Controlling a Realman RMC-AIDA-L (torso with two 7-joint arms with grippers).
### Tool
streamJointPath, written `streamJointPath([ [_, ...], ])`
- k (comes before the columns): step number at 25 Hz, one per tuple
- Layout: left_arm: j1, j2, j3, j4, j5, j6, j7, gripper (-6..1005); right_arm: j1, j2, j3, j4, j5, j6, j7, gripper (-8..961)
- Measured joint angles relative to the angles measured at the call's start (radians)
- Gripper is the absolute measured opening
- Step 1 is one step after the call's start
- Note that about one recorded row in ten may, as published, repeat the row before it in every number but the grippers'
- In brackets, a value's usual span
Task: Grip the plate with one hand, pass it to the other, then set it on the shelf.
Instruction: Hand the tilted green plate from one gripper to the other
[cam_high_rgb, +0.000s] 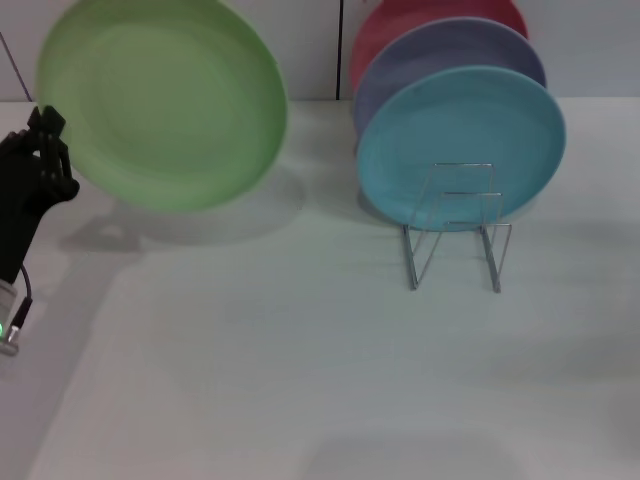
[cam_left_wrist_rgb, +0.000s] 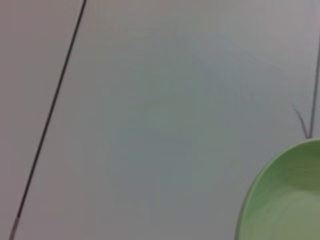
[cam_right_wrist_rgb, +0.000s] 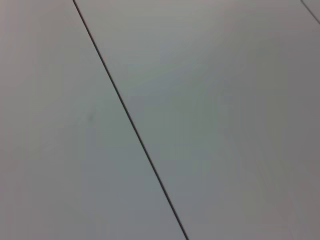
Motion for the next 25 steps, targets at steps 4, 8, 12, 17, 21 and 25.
streamJointPath([
  [4, 0.016, -0.003, 0.031, 0.020, 0.000, 0.037, 0.002, 32, -0.014, 0.003, -0.008, 0.009, 0.000, -0.032, 0.001, 646],
  [8, 0.022, -0.006, 0.059, 0.041, -0.002, 0.043, 0.009, 32, -0.030, 0.005, -0.010, 0.020, 0.000, -0.045, 0.001, 646],
  [12, 0.027, -0.006, 0.070, 0.055, -0.002, 0.044, 0.012, 32, -0.057, 0.010, -0.025, 0.039, 0.000, -0.052, 0.001, 647],
  [17, 0.026, -0.004, 0.079, 0.059, -0.001, 0.041, 0.060, 32, -0.109, 0.011, -0.142, 0.084, 0.000, -0.086, 0.000, 645],
  [21, 0.019, -0.004, 0.095, 0.059, 0.000, 0.041, 0.124, 32, -0.148, 0.015, -0.250, 0.110, 0.000, -0.160, -0.003, 643],
  [25, 0.018, -0.006, 0.100, 0.059, -0.001, 0.045, 0.176, 32, -0.186, 0.015, -0.350, 0.142, 0.000, -0.226, -0.006, 641],
])
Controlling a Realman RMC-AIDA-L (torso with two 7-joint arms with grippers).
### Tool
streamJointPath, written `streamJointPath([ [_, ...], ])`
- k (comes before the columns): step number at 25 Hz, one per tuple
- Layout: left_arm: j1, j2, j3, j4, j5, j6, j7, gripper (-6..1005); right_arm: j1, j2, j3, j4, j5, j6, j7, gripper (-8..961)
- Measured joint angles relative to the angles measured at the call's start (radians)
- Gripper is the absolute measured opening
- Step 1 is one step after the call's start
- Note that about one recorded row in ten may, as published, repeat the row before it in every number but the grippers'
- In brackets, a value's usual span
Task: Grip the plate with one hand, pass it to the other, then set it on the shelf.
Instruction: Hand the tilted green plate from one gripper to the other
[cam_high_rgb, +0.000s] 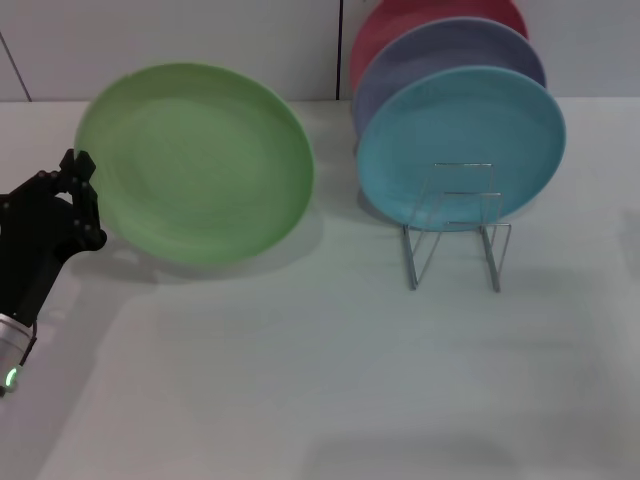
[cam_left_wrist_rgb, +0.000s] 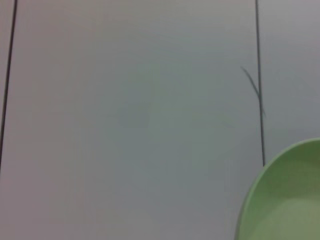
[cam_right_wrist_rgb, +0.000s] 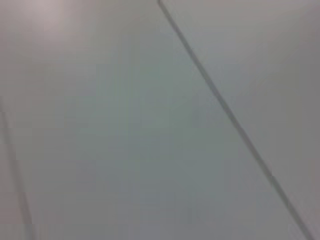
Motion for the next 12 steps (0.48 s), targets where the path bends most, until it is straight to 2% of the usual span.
streamJointPath([
  [5, 0.000, -0.003, 0.018, -0.003, -0.002, 0.001, 0.101, 32, -0.018, 0.000, -0.113, 0.014, 0.000, -0.049, -0.001, 639],
  [12, -0.001, -0.003, 0.018, -0.013, -0.007, 0.002, 0.148, 32, -0.021, 0.001, -0.233, 0.064, 0.000, -0.050, -0.025, 635],
])
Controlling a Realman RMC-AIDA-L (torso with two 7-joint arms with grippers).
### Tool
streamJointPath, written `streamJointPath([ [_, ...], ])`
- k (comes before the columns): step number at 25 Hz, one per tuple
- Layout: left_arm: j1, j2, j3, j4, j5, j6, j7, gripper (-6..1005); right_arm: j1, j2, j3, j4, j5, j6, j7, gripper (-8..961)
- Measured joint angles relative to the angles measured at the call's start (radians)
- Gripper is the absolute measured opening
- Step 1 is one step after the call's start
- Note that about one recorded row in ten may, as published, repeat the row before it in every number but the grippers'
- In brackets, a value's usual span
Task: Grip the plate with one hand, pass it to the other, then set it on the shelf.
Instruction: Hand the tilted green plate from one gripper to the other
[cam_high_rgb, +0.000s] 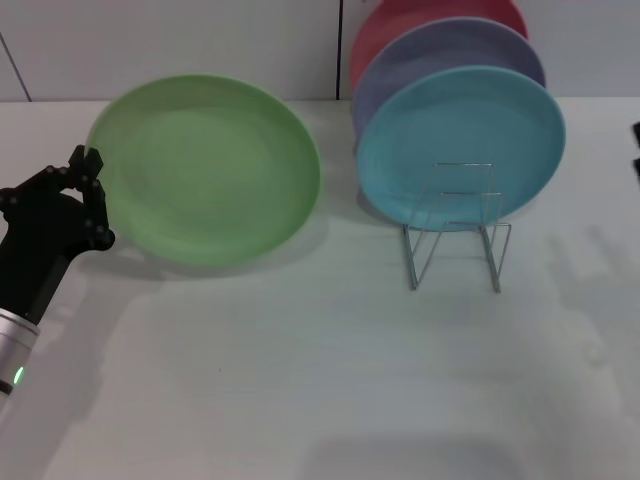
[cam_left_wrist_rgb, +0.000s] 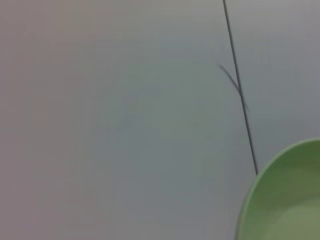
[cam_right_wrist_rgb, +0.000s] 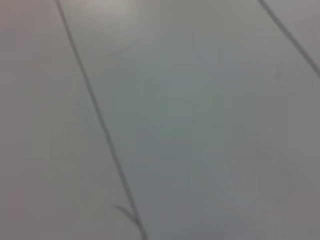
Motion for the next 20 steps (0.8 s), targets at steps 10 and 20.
streamJointPath([
  [10, -0.005, -0.003, -0.001, -0.002, 0.000, 0.013, 0.050, 32, 0.030, 0.002, -0.117, 0.090, 0.000, 0.082, -0.038, 635],
  [20, -0.006, -0.003, -0.002, -0.002, 0.000, 0.027, 0.067, 32, 0.045, 0.002, -0.185, 0.204, 0.000, 0.210, -0.193, 636],
])
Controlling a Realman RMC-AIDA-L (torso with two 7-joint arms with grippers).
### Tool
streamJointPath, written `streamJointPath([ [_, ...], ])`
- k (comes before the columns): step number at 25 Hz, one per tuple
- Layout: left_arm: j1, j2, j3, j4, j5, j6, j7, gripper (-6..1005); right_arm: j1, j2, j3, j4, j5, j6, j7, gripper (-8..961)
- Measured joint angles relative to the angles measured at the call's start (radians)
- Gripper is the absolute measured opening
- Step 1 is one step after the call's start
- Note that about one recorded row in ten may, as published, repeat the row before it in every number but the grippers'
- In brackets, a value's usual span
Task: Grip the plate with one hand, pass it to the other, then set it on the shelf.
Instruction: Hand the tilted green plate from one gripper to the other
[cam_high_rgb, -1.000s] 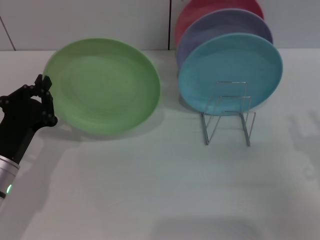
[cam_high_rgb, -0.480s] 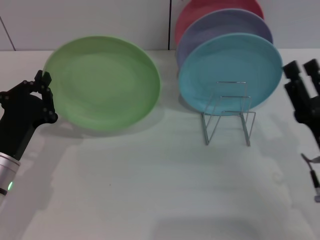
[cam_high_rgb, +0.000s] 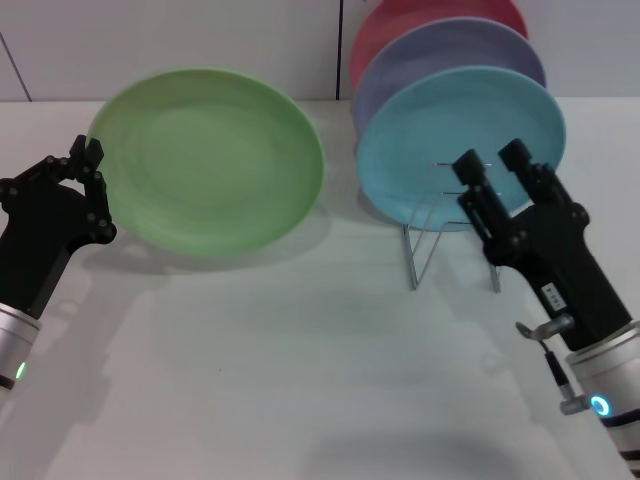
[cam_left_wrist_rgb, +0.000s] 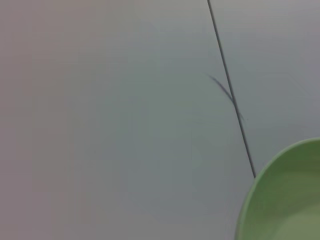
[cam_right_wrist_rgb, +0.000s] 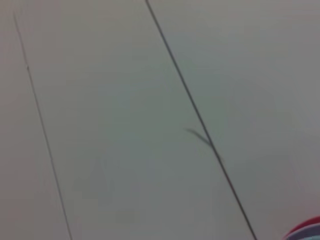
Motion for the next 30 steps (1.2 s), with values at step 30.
streamJointPath([
  [30, 0.038, -0.002, 0.121, -0.088, -0.206, -0.054, 0.119, 33, 0.200, 0.002, 0.029, 0.119, 0.017, 0.461, -0.224, 635],
])
